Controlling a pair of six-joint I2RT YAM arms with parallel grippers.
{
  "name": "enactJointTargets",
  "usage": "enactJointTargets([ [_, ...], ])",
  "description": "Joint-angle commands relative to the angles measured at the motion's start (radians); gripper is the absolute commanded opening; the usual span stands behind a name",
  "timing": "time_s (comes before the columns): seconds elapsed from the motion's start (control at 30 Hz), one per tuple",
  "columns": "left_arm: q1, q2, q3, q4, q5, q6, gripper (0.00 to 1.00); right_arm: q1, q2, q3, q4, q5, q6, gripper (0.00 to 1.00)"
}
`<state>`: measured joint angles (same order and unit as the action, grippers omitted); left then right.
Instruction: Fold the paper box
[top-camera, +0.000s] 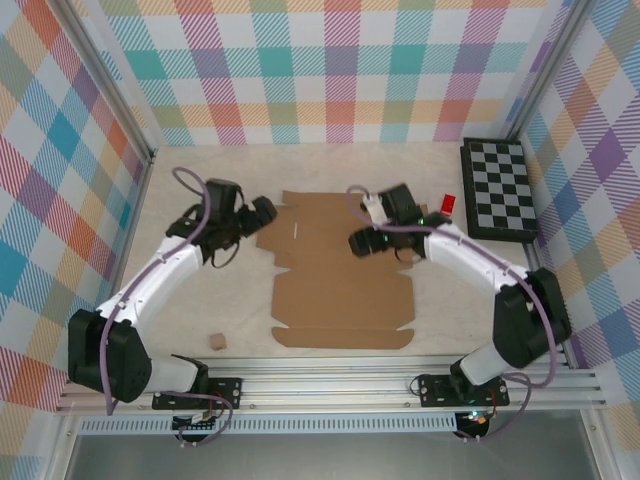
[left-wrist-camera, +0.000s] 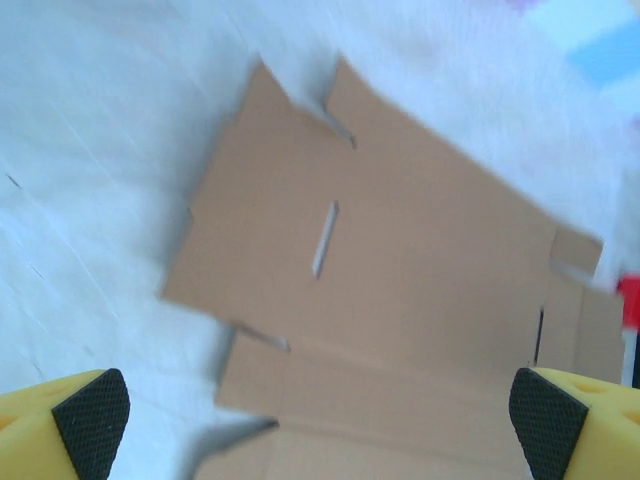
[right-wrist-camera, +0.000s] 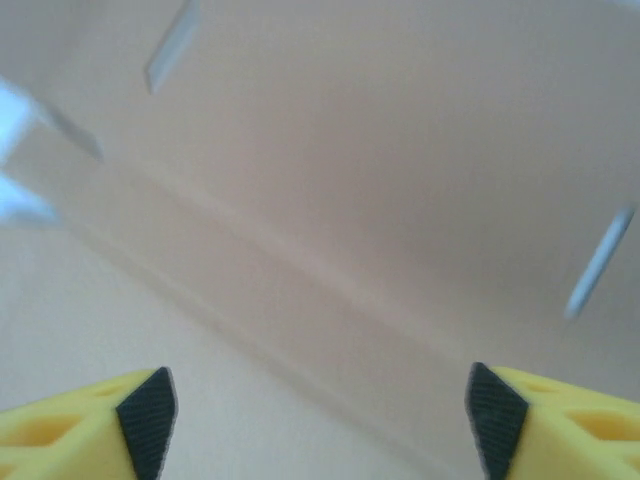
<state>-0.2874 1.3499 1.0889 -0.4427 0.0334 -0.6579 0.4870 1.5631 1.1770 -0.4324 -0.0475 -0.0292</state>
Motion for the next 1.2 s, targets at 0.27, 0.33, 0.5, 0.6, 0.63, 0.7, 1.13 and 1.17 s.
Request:
enactJointTargets([
  [0.27, 0.138, 0.256, 0.141, -0.011, 0.076, 0.155, 1.0, -0.134, 0.829, 1.287, -0.557, -0.304, -0.655, 0.68],
  [0.33, 0.139, 0.304, 0.173, -0.008, 0.07, 0.203, 1.0, -0.165, 0.844, 1.27, -0.482, -0.413, -0.691, 0.68],
  [0.5, 0.14, 0.458, 0.284, -0.023, 0.136, 0.328, 0.99, -0.175, 0.94, 1.364, -0.484, -0.469, -0.696, 0.67],
  [0.6, 0.139, 0.544, 0.327, -0.005, 0.229, 0.361, 0.93, -0.173, 0.959, 1.368, -0.508, -0.505, -0.698, 0.65],
  [0.63, 0.14, 0.563, 0.331, 0.004, 0.241, 0.369, 0.92, -0.173, 0.959, 1.365, -0.521, -0.513, -0.702, 0.64],
  [0.7, 0.14, 0.591, 0.336, 0.017, 0.24, 0.397, 0.9, -0.173, 0.955, 1.356, -0.555, -0.533, -0.722, 0.64],
  [1.13, 0.152, 0.73, 0.476, -0.052, 0.394, 0.627, 0.5, -0.175, 0.847, 1.236, -0.607, -0.593, -0.791, 0.63],
  [1.17, 0.152, 0.74, 0.49, -0.061, 0.396, 0.633, 0.38, -0.174, 0.843, 1.236, -0.611, -0.595, -0.793, 0.63],
])
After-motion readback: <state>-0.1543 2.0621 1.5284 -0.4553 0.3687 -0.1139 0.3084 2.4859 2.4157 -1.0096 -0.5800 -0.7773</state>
